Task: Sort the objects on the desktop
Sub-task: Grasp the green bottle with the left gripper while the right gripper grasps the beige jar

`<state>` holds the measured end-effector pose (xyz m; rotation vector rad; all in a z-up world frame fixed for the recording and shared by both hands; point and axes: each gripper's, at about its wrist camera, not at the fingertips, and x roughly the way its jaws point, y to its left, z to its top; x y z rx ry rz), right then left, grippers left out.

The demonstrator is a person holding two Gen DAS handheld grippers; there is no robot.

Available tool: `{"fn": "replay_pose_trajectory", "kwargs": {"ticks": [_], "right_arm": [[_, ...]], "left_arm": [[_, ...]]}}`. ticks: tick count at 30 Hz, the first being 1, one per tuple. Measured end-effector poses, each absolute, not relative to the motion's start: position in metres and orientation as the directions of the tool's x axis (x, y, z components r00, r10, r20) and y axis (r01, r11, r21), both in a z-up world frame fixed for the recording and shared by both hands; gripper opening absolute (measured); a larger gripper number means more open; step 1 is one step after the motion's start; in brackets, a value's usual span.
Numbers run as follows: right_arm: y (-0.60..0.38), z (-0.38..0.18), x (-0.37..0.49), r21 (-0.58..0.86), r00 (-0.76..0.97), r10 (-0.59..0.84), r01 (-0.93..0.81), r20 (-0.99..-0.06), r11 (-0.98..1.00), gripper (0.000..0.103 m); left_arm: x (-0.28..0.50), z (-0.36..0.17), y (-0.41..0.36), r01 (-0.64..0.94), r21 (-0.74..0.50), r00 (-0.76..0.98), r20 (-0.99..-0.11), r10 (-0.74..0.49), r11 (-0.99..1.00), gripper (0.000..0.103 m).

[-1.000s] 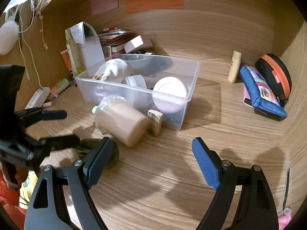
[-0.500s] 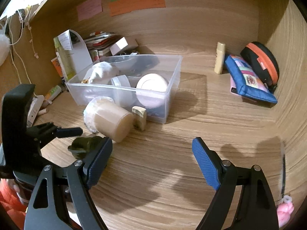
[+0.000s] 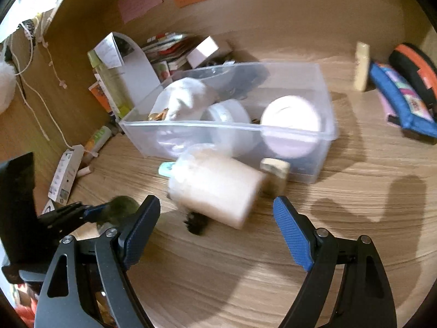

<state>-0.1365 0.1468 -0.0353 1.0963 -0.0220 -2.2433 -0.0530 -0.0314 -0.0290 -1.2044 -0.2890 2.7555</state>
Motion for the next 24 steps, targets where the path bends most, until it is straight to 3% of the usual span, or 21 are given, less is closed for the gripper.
{"fn": "replay_pose_trajectory", "kwargs": {"ticks": [8, 24], "right_arm": [[0.125, -0.044, -0.148, 0.222, -0.516, -0.455, 0.451, -0.725, -0.864, 0.085], [0.160, -0.030, -0.131, 0.252, -0.528, -0.507, 0.481, -0.681, -0.840, 0.067]], "left_arm": [[-0.054, -0.024, -0.050, -0.021, -0.232, -0.698, -0.693, 0.181, -0.972, 0.064], [-0.067, -0.002, -0.046, -0.051, -0.231, -0.745, -0.639, 0.191, -0.972, 0.064]]}}
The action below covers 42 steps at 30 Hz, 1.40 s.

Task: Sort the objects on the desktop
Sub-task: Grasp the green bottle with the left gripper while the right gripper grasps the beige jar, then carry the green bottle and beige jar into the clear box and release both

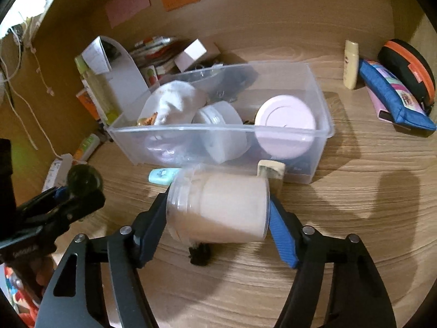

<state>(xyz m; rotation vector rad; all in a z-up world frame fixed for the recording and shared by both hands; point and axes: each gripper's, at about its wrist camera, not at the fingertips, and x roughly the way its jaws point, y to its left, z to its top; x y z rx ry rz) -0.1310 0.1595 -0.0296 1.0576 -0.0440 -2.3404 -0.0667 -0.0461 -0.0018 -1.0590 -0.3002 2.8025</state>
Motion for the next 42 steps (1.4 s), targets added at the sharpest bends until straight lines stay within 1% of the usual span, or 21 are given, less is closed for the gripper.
{"fn": "replay_pose_trajectory", "kwargs": {"ticks": [9, 20, 25, 34, 40, 42], "right_arm": [[0.171, -0.018, -0.130, 0.249, -0.549, -0.517, 0.489, -0.656, -0.836, 0.066], [0.181, 0.018, -0.130, 0.244, -0.596, -0.563, 0.532, -0.573, -0.811, 0.066], [0.180, 0.030, -0.143, 0.224, -0.622, -0.556, 0.531, -0.552, -0.817, 0.067], [0.172, 0.043, -0.179, 0.201, -0.646, -0.540, 0.524, -0.540, -0.828, 0.066], [0.157, 0.043, -0.201, 0.181, -0.631, -0.532, 0.534, -0.565, -0.826, 0.066], [0.152, 0.042, -0.208, 0.173, -0.628, -0.524, 0.533, -0.575, -0.828, 0.066]], "left_arm": [[-0.078, 0.009, -0.037, -0.058, -0.218, -0.760, -0.623, 0.185, -0.974, 0.064], [-0.104, 0.030, -0.037, -0.078, -0.220, -0.777, -0.598, 0.197, -0.972, 0.064], [-0.119, 0.046, -0.041, -0.085, -0.223, -0.795, -0.572, 0.201, -0.971, 0.064], [-0.146, 0.065, -0.051, -0.069, -0.189, -0.817, -0.554, 0.164, -0.980, 0.064], [-0.165, 0.070, -0.054, -0.061, -0.162, -0.821, -0.554, 0.142, -0.985, 0.064], [-0.173, 0.069, -0.056, -0.074, -0.175, -0.815, -0.556, 0.160, -0.982, 0.064]]}}
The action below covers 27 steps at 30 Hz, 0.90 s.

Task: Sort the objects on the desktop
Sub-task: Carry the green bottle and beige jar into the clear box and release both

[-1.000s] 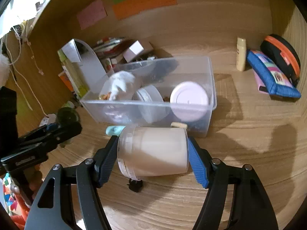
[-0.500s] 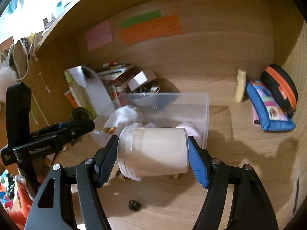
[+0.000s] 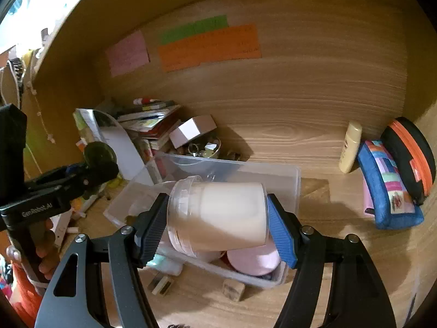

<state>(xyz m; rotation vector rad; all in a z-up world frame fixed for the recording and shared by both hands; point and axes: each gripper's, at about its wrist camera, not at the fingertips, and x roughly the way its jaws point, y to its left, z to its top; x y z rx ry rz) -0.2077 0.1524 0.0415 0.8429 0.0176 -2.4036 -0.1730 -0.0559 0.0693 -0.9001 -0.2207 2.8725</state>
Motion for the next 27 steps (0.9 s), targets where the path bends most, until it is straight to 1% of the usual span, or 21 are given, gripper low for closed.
{"fn": "replay_pose_trajectory", "kwargs": {"ticks": [4, 8, 12, 17, 27], "right_arm": [[0.141, 0.040, -0.225, 0.160, -0.627, -0.509, 0.528, -0.590, -0.834, 0.066], [0.125, 0.039, -0.239, 0.116, -0.644, -0.477, 0.519, -0.598, -0.847, 0.066], [0.117, 0.026, -0.251, 0.106, -0.652, -0.448, 0.494, -0.611, -0.863, 0.066], [0.115, 0.007, -0.257, 0.094, -0.633, -0.421, 0.483, -0.650, -0.871, 0.066], [0.108, -0.006, -0.255, 0.046, -0.621, -0.390, 0.494, -0.680, -0.868, 0.066]], "left_arm": [[-0.191, 0.067, -0.062, -0.071, -0.189, -0.805, -0.569, 0.168, -0.979, 0.064], [-0.208, 0.062, -0.060, -0.051, -0.166, -0.801, -0.583, 0.140, -0.985, 0.064], [-0.218, 0.049, -0.063, -0.027, -0.174, -0.794, -0.595, 0.127, -0.984, 0.064], [-0.227, 0.033, -0.070, -0.010, -0.182, -0.771, -0.625, 0.123, -0.983, 0.064], [-0.230, 0.017, -0.053, -0.028, -0.111, -0.745, -0.661, 0.094, -0.993, 0.064]]}}
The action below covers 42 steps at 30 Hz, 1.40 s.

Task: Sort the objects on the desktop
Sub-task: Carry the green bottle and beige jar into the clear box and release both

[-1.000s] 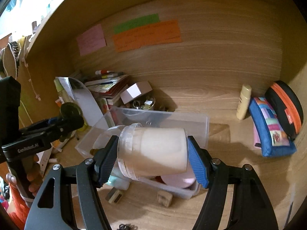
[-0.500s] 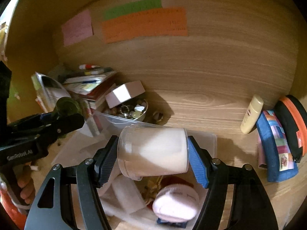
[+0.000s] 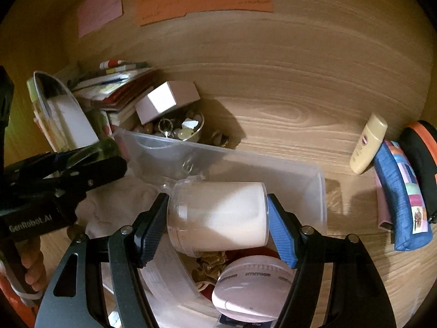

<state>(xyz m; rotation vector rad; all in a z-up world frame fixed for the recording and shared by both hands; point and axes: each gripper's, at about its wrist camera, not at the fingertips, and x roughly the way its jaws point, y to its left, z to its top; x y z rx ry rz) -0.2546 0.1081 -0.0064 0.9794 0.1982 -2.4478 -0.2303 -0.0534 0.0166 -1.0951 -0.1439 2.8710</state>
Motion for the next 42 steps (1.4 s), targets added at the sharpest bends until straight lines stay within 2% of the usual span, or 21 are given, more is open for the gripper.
{"fn": "replay_pose_trajectory", "kwargs": {"ticks": [8, 15, 23, 37, 42], "right_arm": [[0.106, -0.013, -0.259, 0.065, -0.590, -0.395, 0.501, -0.704, -0.863, 0.067], [0.100, -0.013, -0.254, 0.018, -0.603, -0.379, 0.517, -0.702, -0.856, 0.067], [0.100, -0.006, -0.248, -0.015, -0.636, -0.375, 0.519, -0.674, -0.854, 0.078], [0.117, 0.026, -0.225, -0.018, -0.696, -0.379, 0.490, -0.610, -0.871, 0.082], [0.125, 0.031, -0.205, -0.033, -0.709, -0.372, 0.486, -0.599, -0.873, 0.083]], "left_arm": [[-0.230, 0.014, -0.054, -0.036, -0.126, -0.732, -0.672, 0.112, -0.991, 0.064], [-0.230, 0.016, -0.050, -0.043, -0.124, -0.740, -0.663, 0.115, -0.991, 0.064], [-0.224, 0.022, -0.047, -0.048, -0.118, -0.760, -0.640, 0.113, -0.992, 0.066], [-0.191, 0.048, -0.045, -0.051, -0.097, -0.809, -0.580, 0.098, -0.994, 0.077], [-0.169, 0.057, -0.045, -0.048, -0.085, -0.825, -0.559, 0.088, -0.995, 0.088]]}}
